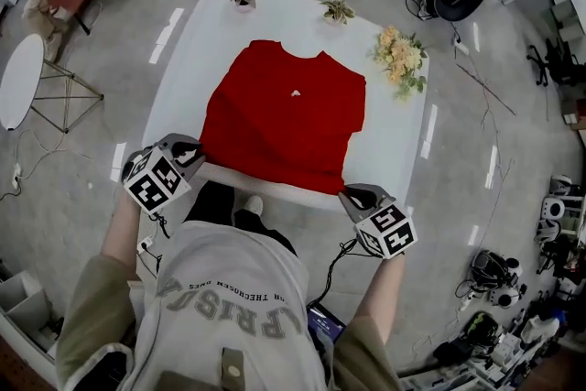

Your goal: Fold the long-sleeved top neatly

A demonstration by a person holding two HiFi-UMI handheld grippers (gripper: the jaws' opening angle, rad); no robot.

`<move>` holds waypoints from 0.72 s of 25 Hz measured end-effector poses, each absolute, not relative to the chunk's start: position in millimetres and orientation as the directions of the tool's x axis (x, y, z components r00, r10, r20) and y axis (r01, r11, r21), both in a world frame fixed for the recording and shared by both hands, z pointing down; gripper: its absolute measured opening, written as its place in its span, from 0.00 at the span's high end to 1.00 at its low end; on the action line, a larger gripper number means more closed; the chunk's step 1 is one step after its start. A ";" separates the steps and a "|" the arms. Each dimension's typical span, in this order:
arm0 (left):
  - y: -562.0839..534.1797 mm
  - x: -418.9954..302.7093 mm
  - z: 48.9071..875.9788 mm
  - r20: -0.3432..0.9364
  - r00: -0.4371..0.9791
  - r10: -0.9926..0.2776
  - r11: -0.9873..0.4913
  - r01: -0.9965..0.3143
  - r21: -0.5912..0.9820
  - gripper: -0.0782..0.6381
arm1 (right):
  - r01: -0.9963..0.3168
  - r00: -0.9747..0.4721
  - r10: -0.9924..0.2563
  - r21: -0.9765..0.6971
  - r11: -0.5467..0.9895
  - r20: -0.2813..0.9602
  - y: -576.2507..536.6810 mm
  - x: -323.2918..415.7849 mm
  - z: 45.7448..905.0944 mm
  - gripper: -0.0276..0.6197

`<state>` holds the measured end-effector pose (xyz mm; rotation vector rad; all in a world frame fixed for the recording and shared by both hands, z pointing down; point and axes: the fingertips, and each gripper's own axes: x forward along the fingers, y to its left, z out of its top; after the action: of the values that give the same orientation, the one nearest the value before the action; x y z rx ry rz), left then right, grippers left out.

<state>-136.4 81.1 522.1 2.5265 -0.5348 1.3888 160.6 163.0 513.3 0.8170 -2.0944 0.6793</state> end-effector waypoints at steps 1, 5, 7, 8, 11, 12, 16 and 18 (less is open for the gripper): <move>63.7 -131.9 519.4 0.842 0.492 -0.223 -0.913 -0.407 -0.004 0.81 | -0.743 -0.496 -0.325 -0.200 0.638 0.805 148.2 165.9 509.9 0.91; -0.5 -114.7 527.1 0.851 0.473 -0.230 -0.908 -0.418 -0.013 0.81 | -0.780 -0.484 -0.295 -0.254 0.572 0.824 93.5 183.2 520.3 0.91; -25.8 -107.3 540.5 0.868 0.447 -0.217 -0.900 -0.436 -0.001 0.81 | -0.796 -0.473 -0.254 -0.287 0.533 0.843 72.5 188.6 536.3 0.91; -36.5 -104.5 548.8 0.877 0.434 -0.207 -0.894 -0.448 0.011 0.81 | -0.806 -0.466 -0.234 -0.300 0.511 0.853 63.1 190.7 545.2 0.91; -60.7 -100.4 575.8 0.902 0.395 -0.174 -0.865 -0.500 0.052 0.80 | -0.842 -0.435 -0.202 -0.317 0.437 0.878 37.5 195.1 568.9 0.91; -66.9 -99.9 583.7 0.908 0.384 -0.167 -0.853 -0.519 0.063 0.79 | -0.858 -0.416 -0.200 -0.309 0.411 0.887 31.0 198.3 576.8 0.91; -89.2 -105.4 588.8 0.898 0.392 -0.200 -0.806 -0.587 0.077 0.63 | -0.916 -0.310 -0.297 -0.199 0.349 0.903 9.9 211.9 590.0 0.87; -101.7 -113.5 578.3 0.871 0.428 -0.242 -0.772 -0.629 0.095 0.54 | -0.922 -0.313 -0.357 -0.191 0.337 0.880 6.0 212.8 582.2 0.76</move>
<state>-113.5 -101.7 578.3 2.2785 -0.7394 1.2921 212.8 6.0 582.2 1.1284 -1.8397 0.9378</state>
